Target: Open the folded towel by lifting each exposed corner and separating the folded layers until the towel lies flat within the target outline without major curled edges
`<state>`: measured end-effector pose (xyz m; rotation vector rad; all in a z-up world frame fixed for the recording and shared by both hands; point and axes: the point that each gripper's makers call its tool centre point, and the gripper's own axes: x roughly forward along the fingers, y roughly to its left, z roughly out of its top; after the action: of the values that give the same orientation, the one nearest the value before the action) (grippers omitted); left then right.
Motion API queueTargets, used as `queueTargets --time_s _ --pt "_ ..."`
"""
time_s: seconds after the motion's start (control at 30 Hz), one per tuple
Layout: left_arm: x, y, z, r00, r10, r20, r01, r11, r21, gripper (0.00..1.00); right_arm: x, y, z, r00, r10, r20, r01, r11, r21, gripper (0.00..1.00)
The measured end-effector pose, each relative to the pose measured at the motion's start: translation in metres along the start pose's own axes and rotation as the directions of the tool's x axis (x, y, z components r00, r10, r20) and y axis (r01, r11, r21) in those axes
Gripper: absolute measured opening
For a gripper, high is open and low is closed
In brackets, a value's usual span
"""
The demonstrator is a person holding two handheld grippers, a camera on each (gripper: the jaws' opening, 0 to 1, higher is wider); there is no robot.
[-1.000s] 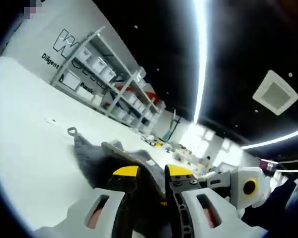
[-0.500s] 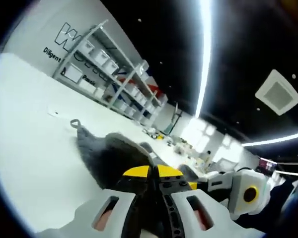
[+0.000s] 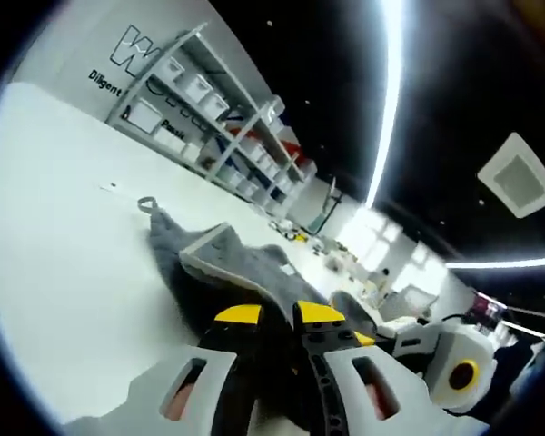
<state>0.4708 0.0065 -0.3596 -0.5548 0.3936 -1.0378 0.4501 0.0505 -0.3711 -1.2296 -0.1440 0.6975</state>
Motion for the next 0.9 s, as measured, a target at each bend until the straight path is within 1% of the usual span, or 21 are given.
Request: queueTargets --time_s 0.03,0.07,0.13,0.2,0.23,0.3,0.37,0.43,0.47,0.5,0.53,0.57,0.63,0.7,0.73,0.77,0.8,0.83,0.87,0.9 --pt "-0.002 0.000 -0.001 1.000 0.002 -0.019 -0.002 1.000 0.020 0.02 0.001 0.001 0.000 1.000 0.004 0.000 -0.004 1.000 0.000 0.00" --pt "-0.003 0.001 0.001 1.000 0.014 -0.012 -0.014 0.999 0.029 0.02 0.001 0.001 0.000 1.000 0.005 -0.001 -0.005 1.000 -0.002 0.00" --pt "-0.004 0.001 0.001 1.000 0.020 -0.021 -0.019 0.999 0.040 0.02 0.000 0.000 0.000 1.000 0.000 0.003 0.001 1.000 -0.007 0.00" --pt "-0.006 0.007 0.007 0.999 0.028 -0.016 -0.027 0.999 0.045 0.02 -0.002 -0.004 0.005 0.999 -0.015 0.028 0.015 1.000 -0.003 0.00" --pt "-0.008 0.010 0.011 1.000 0.030 -0.006 -0.030 0.999 0.042 0.02 -0.004 -0.008 0.010 0.998 -0.032 0.055 0.031 0.999 0.015 0.00" --pt "-0.010 0.013 0.017 1.000 0.026 0.006 -0.027 0.999 0.030 0.02 -0.007 -0.008 0.018 0.995 -0.033 0.096 0.025 0.997 0.074 0.00" --pt "-0.013 0.017 0.022 1.000 0.024 0.017 -0.025 1.000 0.013 0.02 -0.007 -0.010 0.020 0.993 -0.031 0.111 0.017 0.992 0.124 0.08" --pt "-0.015 0.022 0.028 0.999 0.030 0.030 -0.030 1.000 0.008 0.02 -0.007 -0.013 0.019 0.993 -0.032 0.110 0.015 0.988 0.152 0.17" --pt "-0.016 0.023 0.030 0.999 0.031 0.033 -0.031 0.999 0.008 0.02 -0.007 -0.014 0.021 0.992 -0.030 0.124 0.006 0.982 0.191 0.17" --pt "-0.017 0.025 0.033 0.999 0.033 0.037 -0.033 0.999 0.008 0.02 -0.009 -0.014 0.022 0.989 -0.011 0.146 -0.027 0.967 0.255 0.16" --pt "-0.018 0.026 0.034 0.999 0.035 0.041 -0.036 0.999 0.009 0.02 -0.011 -0.015 0.022 0.988 -0.005 0.158 -0.043 0.954 0.296 0.16" --pt "-0.019 0.023 0.033 0.998 0.041 0.051 -0.042 0.999 0.014 0.02 -0.014 -0.021 0.023 0.983 -0.003 0.184 -0.069 0.921 0.384 0.16" --pt "-0.021 0.025 0.037 0.997 0.053 0.062 -0.054 0.998 0.022 0.02 -0.018 -0.028 0.022 0.975 -0.001 0.222 -0.110 0.868 0.485 0.17" --pt "-0.023 0.028 0.040 0.995 0.066 0.070 -0.069 0.997 0.034 0.02 -0.019 -0.033 0.016 0.973 0.002 0.230 -0.138 0.806 0.576 0.17" --pt "-0.024 0.032 0.042 0.994 0.086 0.071 -0.090 0.994 0.055 0.02 -0.019 -0.035 0.015 0.970 0.001 0.243 -0.150 0.789 0.596 0.17" --pt "-0.026 0.034 0.041 0.991 0.115 0.074 -0.121 0.989 0.088 0.02 -0.020 -0.036 0.013 0.967 0.003 0.255 -0.167 0.762 0.625 0.17" --pt "-0.027 0.034 0.043 0.989 0.127 0.077 -0.135 0.984 0.115 0.02 -0.023 -0.036 0.013 0.966 0.003 0.260 -0.178 0.736 0.653 0.18" --pt "-0.027 0.033 0.043 0.989 0.127 0.077 -0.136 0.983 0.126 0.02 -0.025 -0.039 0.010 0.965 -0.007 0.262 -0.178 0.716 0.675 0.19" --pt "-0.028 0.032 0.044 0.989 0.128 0.078 -0.137 0.982 0.128 0.02 -0.027 -0.046 0.007 0.964 -0.016 0.266 -0.177 0.708 0.684 0.19" --pt "-0.028 0.037 0.051 0.988 0.132 0.081 -0.142 0.981 0.135 0.02 -0.029 -0.051 0.004 0.964 -0.026 0.263 -0.170 0.701 0.692 0.20"
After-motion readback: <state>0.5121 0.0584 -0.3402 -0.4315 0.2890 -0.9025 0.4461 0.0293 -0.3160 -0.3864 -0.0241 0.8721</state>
